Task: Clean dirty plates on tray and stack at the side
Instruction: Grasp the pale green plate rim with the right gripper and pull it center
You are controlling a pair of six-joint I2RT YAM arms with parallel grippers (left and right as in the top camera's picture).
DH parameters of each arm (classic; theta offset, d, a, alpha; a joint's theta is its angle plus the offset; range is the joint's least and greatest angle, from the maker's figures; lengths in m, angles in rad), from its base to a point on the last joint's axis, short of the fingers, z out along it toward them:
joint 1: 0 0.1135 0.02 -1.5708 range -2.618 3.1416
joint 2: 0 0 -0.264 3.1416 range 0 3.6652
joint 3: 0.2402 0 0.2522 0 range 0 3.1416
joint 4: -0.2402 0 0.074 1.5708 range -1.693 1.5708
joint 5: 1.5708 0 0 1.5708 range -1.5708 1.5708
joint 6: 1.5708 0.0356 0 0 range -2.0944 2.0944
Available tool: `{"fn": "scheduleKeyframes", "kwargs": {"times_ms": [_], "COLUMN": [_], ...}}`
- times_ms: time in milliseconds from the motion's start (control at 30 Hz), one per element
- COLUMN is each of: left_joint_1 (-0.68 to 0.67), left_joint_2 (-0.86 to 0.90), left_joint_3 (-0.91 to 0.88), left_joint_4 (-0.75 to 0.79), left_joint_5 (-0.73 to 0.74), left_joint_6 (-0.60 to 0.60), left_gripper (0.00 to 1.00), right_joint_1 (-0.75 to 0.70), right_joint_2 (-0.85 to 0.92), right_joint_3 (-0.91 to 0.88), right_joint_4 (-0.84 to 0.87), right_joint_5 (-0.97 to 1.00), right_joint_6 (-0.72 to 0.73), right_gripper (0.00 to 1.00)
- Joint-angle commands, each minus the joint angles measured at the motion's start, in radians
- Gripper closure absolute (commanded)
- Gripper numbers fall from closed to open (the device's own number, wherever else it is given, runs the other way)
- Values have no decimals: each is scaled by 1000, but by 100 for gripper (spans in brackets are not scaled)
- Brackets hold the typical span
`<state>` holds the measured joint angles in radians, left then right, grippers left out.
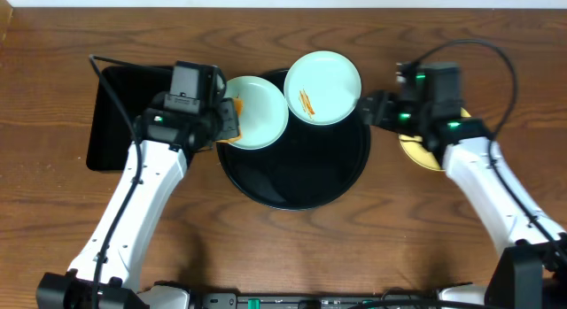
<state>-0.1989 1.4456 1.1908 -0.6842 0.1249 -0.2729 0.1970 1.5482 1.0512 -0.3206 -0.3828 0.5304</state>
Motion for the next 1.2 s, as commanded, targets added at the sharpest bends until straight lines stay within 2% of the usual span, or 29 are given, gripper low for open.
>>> {"fn": "scheduleKeyframes", "kwargs": {"times_ms": [0, 67, 200, 333, 433, 600, 933, 1033, 1167], "left_joint_1": [34, 53, 85, 110, 118, 117, 117, 117, 117], "left_joint_2": [3, 3, 3, 3, 3, 3, 3, 3, 3], "left_joint_3": [9, 9, 9, 9, 9, 9, 9, 9, 9], "left_joint_4": [-9, -15, -19, -19, -19, -20, -35, -37, -37], "left_joint_5": [-5, -5, -5, -5, -5, -5, -5, -5, -5], "left_joint_6": [84, 97, 97, 97, 97, 97, 97, 97, 97], "left_gripper": [93, 93, 93, 92, 92, 93, 93, 93, 92], "right_joint_1": [114, 163, 218, 252, 284, 333, 397, 403, 406], "right_joint_2": [31, 81, 245, 426, 532, 631, 728, 744, 772], "right_joint_3": [36, 90, 296, 527, 634, 661, 661, 660, 660], "right_joint_4": [21, 4, -141, -300, -338, -300, -302, -312, -338], "right_joint_5": [126, 132, 132, 132, 130, 111, 109, 109, 114], "right_joint_6": [106, 106, 104, 98, 135, 225, 240, 240, 235], "right_gripper": [31, 29, 28, 40, 53, 61, 69, 78, 99]}}
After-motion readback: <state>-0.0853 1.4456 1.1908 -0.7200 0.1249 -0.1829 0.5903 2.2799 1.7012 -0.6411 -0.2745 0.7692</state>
